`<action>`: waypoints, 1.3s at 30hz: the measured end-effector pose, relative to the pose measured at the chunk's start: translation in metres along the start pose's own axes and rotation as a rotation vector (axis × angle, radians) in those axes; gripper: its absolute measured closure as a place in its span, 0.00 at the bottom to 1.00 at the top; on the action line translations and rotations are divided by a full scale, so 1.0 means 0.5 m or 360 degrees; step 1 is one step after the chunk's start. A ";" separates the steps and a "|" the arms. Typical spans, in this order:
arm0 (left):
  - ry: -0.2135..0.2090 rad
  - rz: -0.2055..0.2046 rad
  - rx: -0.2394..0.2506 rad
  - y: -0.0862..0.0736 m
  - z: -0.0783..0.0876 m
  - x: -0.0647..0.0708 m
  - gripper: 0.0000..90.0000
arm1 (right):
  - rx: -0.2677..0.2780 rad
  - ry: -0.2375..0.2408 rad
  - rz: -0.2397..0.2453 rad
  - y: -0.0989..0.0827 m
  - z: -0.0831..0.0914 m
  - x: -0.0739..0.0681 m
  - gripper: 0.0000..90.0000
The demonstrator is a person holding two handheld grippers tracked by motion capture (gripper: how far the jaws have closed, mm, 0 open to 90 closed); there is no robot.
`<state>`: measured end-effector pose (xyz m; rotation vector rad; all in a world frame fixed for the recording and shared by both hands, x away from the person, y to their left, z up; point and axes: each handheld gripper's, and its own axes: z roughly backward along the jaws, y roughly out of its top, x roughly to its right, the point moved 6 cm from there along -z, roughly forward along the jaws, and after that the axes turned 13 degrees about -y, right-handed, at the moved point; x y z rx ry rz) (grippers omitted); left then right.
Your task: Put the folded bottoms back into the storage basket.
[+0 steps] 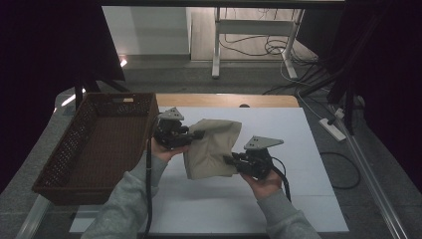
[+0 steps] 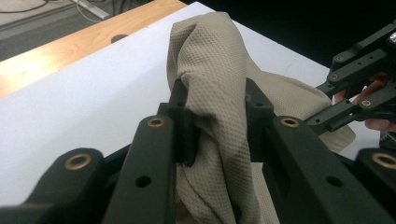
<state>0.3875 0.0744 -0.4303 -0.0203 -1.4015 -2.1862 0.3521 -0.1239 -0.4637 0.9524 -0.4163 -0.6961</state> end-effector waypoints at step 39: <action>0.0132 -0.0007 0.0108 0.033 0.144 -0.017 0.79 | 0.0104 0.0095 0.0089 0.124 -0.040 -0.063 0.86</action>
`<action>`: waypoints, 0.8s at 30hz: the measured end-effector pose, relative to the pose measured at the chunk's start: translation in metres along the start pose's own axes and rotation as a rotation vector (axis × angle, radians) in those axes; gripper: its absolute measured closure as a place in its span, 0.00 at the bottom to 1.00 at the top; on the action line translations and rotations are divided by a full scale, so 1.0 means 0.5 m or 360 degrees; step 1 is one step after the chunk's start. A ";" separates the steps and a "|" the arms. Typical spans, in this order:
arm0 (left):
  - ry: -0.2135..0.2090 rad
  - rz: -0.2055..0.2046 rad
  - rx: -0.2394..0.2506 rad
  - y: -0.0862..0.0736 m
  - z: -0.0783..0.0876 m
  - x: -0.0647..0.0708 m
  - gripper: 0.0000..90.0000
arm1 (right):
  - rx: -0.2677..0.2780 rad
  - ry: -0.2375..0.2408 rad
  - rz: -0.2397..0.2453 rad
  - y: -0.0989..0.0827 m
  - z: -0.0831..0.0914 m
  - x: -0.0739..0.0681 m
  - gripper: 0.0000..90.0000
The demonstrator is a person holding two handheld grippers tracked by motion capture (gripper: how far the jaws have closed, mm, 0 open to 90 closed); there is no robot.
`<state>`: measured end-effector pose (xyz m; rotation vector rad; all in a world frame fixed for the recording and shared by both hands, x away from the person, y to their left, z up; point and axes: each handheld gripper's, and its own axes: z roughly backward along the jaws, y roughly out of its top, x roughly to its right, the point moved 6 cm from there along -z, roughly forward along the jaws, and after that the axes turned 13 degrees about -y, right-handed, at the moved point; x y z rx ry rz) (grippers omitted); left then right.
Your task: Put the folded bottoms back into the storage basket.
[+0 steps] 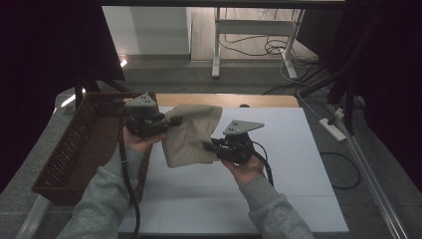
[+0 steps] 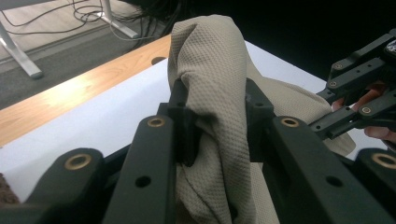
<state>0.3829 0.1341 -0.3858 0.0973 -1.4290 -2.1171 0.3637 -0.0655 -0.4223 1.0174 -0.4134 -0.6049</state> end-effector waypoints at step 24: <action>0.0073 0.0015 0.0024 0.009 0.060 -0.029 0.79 | 0.0060 0.0053 -0.0012 0.048 -0.036 -0.020 0.87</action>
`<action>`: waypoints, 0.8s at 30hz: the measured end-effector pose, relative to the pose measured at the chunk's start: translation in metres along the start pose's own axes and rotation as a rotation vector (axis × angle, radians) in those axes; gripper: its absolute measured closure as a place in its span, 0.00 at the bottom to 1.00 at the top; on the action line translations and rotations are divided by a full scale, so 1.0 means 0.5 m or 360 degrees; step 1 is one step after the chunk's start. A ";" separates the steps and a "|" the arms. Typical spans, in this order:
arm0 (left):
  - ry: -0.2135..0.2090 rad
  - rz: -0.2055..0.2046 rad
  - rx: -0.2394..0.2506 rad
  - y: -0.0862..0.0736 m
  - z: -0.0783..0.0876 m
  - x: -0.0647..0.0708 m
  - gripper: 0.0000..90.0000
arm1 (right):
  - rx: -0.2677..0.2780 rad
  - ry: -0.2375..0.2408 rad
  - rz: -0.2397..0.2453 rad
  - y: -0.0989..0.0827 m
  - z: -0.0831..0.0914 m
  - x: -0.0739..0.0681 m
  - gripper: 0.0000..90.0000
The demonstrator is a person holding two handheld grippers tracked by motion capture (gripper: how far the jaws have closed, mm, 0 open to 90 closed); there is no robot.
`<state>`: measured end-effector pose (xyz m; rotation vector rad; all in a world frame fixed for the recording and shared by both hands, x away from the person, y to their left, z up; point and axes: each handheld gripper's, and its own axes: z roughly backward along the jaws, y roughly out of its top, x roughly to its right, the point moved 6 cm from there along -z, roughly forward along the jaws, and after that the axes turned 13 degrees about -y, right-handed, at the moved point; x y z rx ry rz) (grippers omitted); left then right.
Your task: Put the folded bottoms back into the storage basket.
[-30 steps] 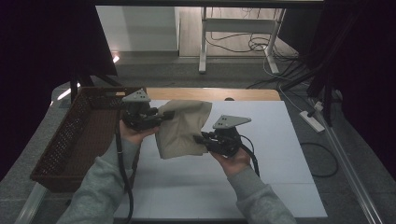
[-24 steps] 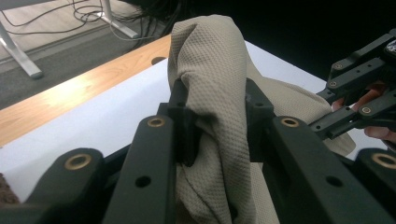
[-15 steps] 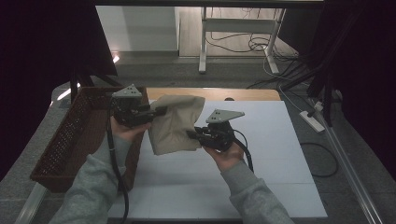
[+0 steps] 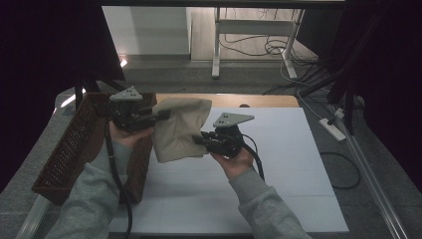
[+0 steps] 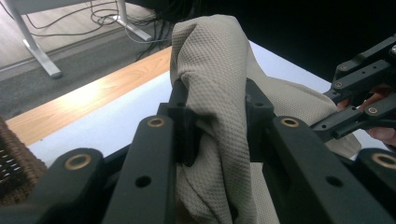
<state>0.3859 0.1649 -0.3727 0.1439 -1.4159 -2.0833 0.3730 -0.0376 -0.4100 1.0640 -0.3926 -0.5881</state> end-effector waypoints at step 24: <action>0.0093 0.0018 0.0047 0.003 0.080 -0.033 0.79 | 0.0040 0.0066 0.0026 0.062 -0.049 -0.033 0.87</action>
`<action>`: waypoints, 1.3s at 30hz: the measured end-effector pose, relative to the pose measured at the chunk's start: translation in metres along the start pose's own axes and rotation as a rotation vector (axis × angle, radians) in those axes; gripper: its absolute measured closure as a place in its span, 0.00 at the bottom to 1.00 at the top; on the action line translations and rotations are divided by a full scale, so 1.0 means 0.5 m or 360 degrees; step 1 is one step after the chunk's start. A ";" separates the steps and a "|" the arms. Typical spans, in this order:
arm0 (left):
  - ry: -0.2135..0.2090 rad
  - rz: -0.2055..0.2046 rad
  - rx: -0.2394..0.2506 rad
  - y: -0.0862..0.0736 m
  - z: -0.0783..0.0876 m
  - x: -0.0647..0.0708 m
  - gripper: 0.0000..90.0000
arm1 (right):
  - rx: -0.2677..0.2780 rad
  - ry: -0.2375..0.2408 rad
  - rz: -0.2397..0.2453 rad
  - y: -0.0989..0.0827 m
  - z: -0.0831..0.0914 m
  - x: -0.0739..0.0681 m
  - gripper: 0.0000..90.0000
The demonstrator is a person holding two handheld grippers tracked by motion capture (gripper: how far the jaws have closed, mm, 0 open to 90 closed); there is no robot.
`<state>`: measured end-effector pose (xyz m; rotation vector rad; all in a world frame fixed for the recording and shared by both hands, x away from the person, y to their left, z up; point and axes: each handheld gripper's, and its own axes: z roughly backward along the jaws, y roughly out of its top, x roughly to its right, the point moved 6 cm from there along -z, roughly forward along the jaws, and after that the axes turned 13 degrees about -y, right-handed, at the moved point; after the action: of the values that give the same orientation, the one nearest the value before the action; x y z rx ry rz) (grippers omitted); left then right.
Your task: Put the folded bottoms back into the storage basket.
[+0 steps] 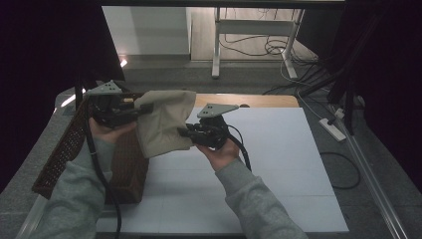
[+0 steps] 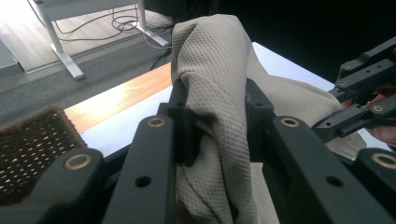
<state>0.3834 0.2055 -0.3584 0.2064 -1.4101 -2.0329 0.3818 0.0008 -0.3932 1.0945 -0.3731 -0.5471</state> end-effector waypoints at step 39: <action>0.0155 0.0097 0.0014 -0.038 0.122 -0.075 0.79 | -0.0001 0.0127 0.0047 0.066 -0.113 -0.080 0.87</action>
<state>0.3760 0.2796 -0.3588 0.2601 -1.3495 -1.9413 0.3877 0.0768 -0.3877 1.1053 -0.3194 -0.4757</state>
